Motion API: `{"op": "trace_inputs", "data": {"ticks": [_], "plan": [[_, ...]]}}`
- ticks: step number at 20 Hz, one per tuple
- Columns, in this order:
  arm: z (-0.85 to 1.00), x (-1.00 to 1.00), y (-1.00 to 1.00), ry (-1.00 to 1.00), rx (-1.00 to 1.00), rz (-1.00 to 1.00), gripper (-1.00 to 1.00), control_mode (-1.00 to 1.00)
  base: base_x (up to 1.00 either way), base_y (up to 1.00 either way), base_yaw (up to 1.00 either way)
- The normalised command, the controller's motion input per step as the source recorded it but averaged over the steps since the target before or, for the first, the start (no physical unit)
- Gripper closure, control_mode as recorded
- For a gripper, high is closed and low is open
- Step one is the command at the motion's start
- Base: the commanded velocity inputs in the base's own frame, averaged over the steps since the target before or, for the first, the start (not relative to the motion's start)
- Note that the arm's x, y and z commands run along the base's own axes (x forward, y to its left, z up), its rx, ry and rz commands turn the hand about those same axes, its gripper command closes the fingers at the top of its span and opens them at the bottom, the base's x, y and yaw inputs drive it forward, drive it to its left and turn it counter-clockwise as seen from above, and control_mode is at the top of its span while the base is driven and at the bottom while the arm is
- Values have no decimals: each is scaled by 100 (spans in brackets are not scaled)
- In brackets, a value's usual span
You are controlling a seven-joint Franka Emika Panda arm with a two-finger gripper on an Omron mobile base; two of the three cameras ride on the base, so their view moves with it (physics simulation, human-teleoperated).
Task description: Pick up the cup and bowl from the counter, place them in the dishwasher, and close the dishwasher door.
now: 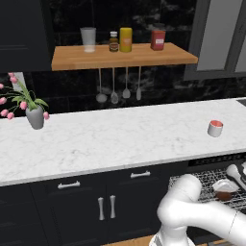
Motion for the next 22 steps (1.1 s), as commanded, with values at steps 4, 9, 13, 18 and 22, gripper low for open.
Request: {"op": "trace_inputs", "data": {"ticks": [4, 9, 13, 18, 22], "plan": [[-56, 0, -6, 4, 0, 0, 100, -100, 0, 0, 0], [-22, 0, 0, 4, 0, 0, 100, -100, 0, 0, 0], [0, 0, 0, 0, 0, 0, -100, -100, 0, 0, 0], [0, 0, 0, 0, 0, 0, -100, -100, 0, 0, 0], [0, 0, 0, 0, 0, 0, -100, -100, 0, 0, 0]]}}
